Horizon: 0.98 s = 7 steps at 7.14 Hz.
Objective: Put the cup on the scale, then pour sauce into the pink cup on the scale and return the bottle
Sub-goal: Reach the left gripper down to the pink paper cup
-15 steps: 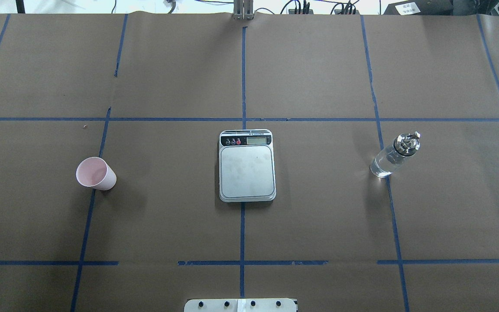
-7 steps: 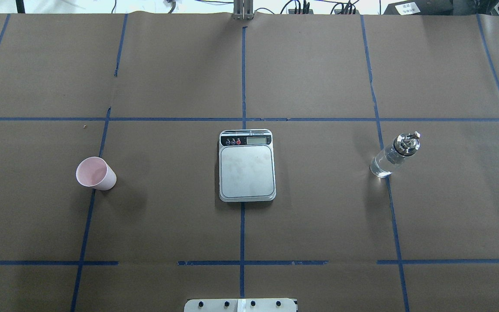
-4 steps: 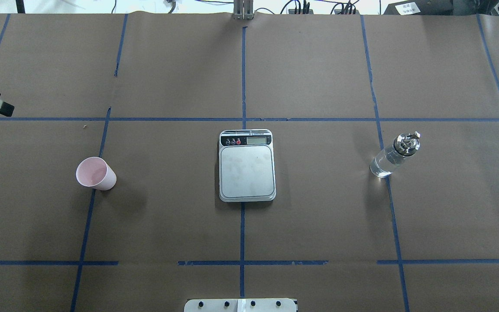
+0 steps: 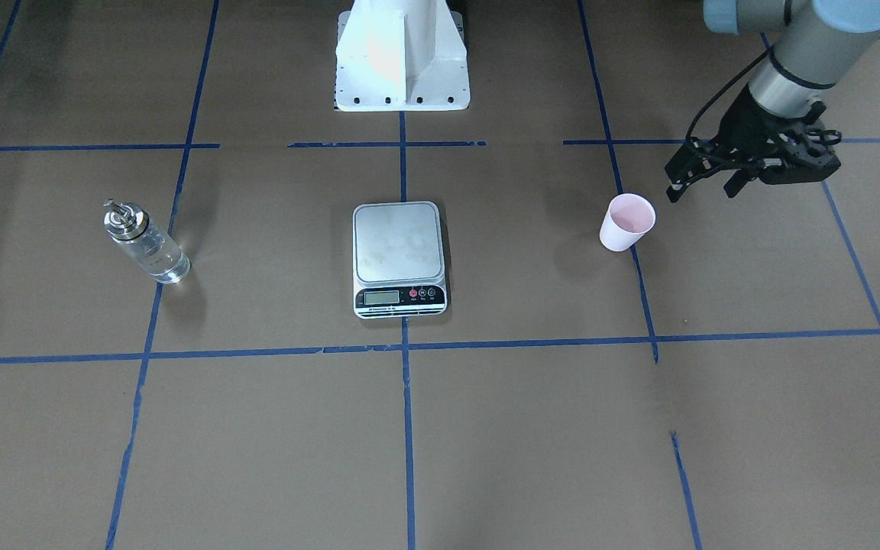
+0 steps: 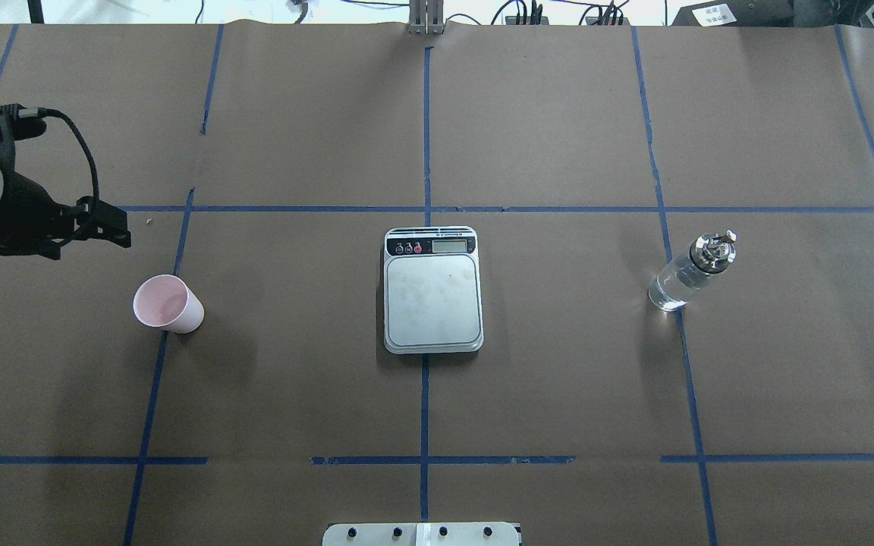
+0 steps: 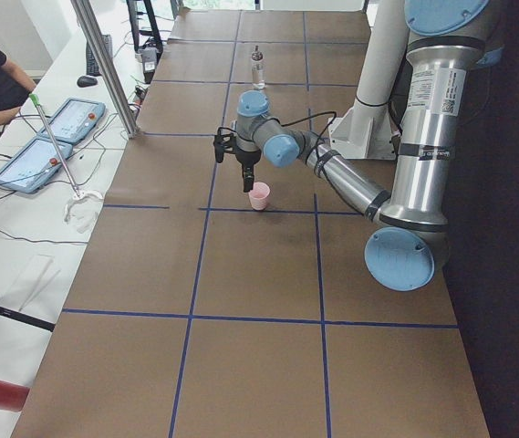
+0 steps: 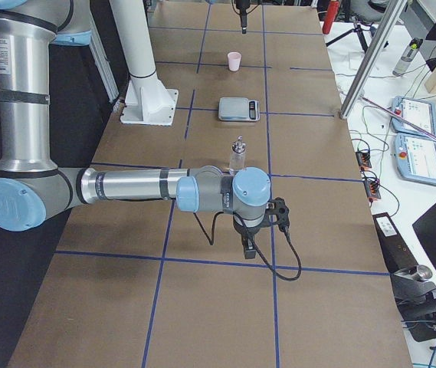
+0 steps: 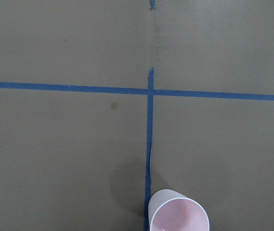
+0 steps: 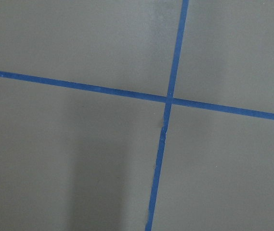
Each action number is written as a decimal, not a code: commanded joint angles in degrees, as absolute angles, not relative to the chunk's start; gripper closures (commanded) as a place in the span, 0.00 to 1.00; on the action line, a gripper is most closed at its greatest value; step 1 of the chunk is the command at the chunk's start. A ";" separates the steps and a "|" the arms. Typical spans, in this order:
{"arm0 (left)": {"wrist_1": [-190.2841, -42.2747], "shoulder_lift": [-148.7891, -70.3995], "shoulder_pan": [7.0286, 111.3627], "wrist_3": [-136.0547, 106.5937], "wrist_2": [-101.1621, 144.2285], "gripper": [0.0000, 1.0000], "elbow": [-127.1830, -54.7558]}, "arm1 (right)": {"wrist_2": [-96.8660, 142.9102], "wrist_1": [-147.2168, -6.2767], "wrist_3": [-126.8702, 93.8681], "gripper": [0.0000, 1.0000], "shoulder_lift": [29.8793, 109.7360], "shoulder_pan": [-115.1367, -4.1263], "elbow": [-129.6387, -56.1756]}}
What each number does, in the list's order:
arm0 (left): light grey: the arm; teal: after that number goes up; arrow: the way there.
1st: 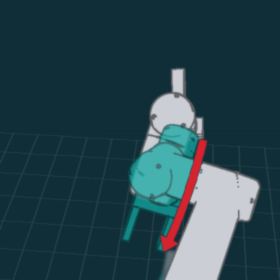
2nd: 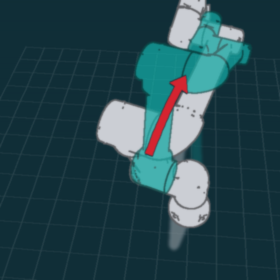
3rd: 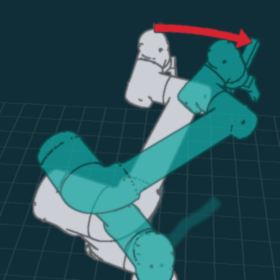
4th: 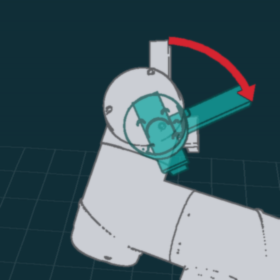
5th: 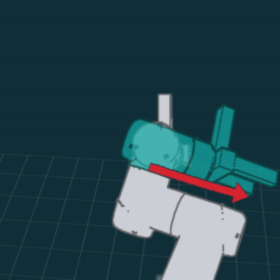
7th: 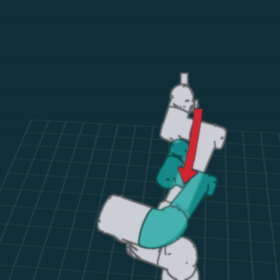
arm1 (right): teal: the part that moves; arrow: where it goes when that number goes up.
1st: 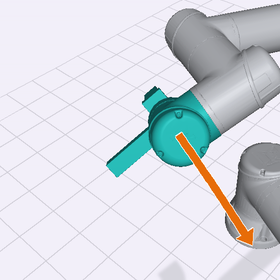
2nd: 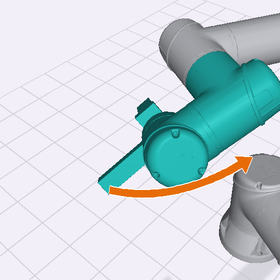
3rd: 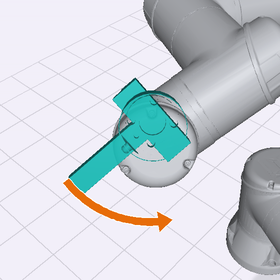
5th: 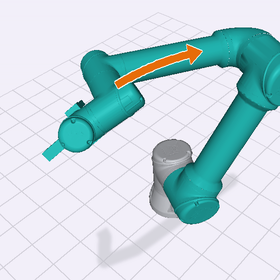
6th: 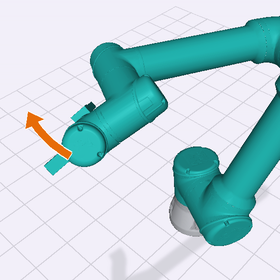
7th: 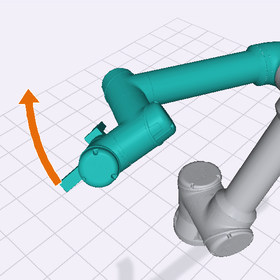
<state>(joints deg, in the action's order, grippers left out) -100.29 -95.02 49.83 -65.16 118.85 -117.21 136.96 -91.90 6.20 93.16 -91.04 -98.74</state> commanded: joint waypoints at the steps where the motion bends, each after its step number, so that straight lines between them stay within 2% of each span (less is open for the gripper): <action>1: -104.93 -94.39 45.88 -71.98 116.19 0.00 -113.66 | 136.41 -90.97 3.69 0.00 93.25 -90.97 -98.70; 3: -105.03 -94.39 44.65 -71.98 115.84 0.00 -111.29 | 136.41 -84.14 3.61 0.00 95.53 -91.05 -98.61; 7: -105.47 -94.39 41.76 -71.98 116.02 0.00 -109.60 | 136.84 -83.93 3.34 0.00 94.48 -90.79 -98.26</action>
<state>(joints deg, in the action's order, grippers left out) -105.42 -94.40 42.74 -71.98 116.09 -110.08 136.53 -84.00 3.41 94.56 -90.83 -98.32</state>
